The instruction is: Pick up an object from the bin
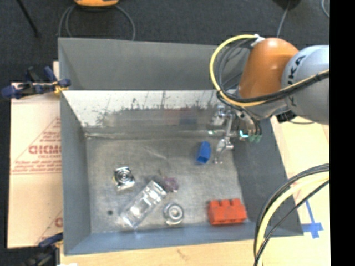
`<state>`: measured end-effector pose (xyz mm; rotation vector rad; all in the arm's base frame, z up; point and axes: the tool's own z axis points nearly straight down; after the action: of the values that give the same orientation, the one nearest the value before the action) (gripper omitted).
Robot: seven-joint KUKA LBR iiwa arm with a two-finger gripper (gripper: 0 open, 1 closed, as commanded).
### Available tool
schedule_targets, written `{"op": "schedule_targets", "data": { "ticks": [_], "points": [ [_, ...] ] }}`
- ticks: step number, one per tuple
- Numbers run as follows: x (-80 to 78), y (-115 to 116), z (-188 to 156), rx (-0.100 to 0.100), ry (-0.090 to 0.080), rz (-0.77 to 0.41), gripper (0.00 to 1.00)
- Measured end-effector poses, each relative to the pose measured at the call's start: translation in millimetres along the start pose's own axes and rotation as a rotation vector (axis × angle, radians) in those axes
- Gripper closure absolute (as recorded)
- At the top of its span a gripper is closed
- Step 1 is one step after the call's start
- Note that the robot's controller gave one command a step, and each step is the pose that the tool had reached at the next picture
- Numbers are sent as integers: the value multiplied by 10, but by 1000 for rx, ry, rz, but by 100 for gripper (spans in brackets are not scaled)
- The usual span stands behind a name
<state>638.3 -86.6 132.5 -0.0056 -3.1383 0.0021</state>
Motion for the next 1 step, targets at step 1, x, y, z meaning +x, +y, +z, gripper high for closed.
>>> {"op": "schedule_targets", "data": {
  "ticks": [1],
  "points": [
    [-74,74,579,4,-15,-538,0]
  ]
}}
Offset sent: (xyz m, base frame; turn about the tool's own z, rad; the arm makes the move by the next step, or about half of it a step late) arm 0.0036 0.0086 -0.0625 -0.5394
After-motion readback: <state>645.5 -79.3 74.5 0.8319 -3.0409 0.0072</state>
